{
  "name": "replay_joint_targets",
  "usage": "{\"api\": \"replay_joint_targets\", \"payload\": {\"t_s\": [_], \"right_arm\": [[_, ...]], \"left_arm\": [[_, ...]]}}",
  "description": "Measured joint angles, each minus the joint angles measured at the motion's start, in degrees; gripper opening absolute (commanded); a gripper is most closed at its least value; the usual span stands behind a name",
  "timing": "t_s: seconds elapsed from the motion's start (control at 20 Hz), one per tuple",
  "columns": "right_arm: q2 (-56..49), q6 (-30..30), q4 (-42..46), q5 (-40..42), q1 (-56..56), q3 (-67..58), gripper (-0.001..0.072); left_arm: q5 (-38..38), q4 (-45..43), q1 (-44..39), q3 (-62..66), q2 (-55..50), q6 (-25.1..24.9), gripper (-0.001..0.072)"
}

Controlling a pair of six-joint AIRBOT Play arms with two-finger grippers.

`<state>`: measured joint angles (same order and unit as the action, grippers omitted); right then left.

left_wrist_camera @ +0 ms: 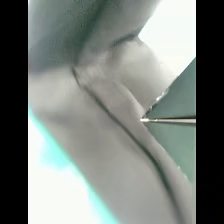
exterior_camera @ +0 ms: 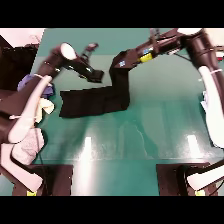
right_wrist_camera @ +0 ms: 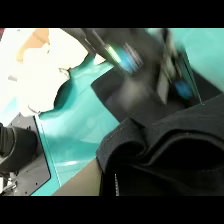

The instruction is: Fold the shirts.

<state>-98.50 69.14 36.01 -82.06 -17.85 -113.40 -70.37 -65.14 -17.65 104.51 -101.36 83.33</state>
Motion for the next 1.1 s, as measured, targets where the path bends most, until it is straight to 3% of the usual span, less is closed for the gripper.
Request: {"api": "replay_joint_targets", "payload": {"t_s": [0.4,0.45,0.5,0.55,0.6,0.85,1.1], "right_arm": [[-11.8,-1.8,0.0,10.5,-12.9,-4.0,0.0019],[-13.2,-2.4,0.0,12.8,-14.7,-4.1,0.0086],[-14.3,-3.1,-0.3,15.3,-16.3,-4.1,0.0276],[-15.5,-4.3,-0.6,18.0,-18.1,-4.2,0.041],[-16.2,-5.7,-1.4,20.5,-19.5,-4.2,0.0486],[-13.2,-10.9,-0.9,24.5,-22.1,-1.9,0.0442],[-4.0,-6.0,11.1,17.9,-12.9,9.9,0.046]], "left_arm": [[-8.5,-9.6,14.1,0.1,19.2,-1.6,0.0027],[-8.7,-9.9,15.1,0.1,20.5,-1.7,0.0027],[-9.0,-10.1,15.8,0.1,21.7,-1.7,0.0027],[-9.1,-10.3,16.2,0.1,22.4,-1.7,0.0027],[-9.3,-10.3,16.6,0.1,22.9,-1.6,0.0027],[-10.0,-10.5,17.4,0.1,24.1,-1.3,0.0027],[-11.3,-10.5,17.6,0.1,24.3,-1.2,0.0027]]}}
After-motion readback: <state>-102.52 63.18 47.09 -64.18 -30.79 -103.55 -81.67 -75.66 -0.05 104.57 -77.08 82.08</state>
